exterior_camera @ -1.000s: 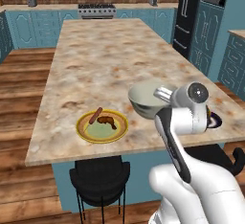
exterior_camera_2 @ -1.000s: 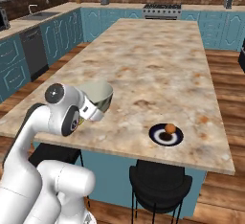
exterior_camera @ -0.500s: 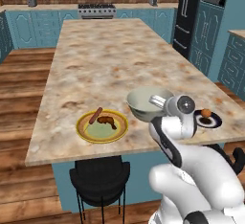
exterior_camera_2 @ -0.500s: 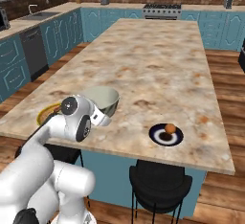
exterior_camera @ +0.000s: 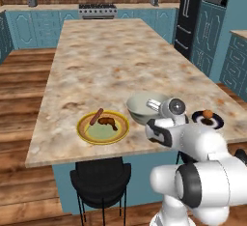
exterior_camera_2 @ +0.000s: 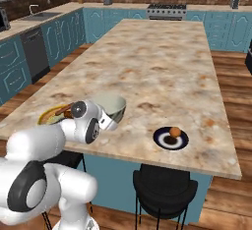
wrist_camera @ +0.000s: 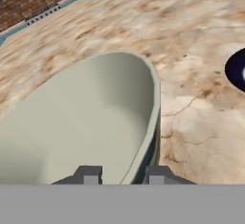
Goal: Take the smaller bowl and place it next to the appetizer plate on the dining counter , and place the larger bowl next to the plate with cooked food.
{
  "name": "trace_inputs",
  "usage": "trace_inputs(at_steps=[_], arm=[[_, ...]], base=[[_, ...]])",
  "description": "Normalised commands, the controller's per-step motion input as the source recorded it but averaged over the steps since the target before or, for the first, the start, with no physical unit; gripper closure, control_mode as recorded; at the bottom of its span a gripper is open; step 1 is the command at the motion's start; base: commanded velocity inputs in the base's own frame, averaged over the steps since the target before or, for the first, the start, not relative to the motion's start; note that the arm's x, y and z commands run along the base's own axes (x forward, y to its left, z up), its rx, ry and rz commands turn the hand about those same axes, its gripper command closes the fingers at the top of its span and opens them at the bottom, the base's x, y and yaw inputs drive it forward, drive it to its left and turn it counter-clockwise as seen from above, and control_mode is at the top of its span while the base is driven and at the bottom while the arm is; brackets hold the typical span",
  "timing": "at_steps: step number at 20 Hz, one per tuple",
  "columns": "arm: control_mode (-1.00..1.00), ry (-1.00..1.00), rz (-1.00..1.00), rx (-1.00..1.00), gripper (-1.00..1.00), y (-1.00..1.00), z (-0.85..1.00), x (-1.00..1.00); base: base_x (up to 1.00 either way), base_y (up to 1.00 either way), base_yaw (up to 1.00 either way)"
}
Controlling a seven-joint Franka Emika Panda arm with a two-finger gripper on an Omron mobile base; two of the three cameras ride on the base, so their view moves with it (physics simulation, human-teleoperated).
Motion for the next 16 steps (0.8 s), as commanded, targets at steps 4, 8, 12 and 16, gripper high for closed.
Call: trace_inputs(at_steps=[4,8,12,16], arm=[[-1.0,0.03,-0.01,0.0,1.0,0.0,-0.48,0.41],[-1.0,0.0,0.0,0.0,1.0,0.0,-0.59,0.6],[-1.0,-0.01,0.0,0.0,-1.0,0.0,-0.24,0.26],[-1.0,-0.07,0.0,0.04,-1.0,-0.29,0.88,-0.22]], base=[[0.0,0.0,0.0],[0.0,0.0,0.0],[0.0,0.0,0.0],[0.0,0.0,0.0]])
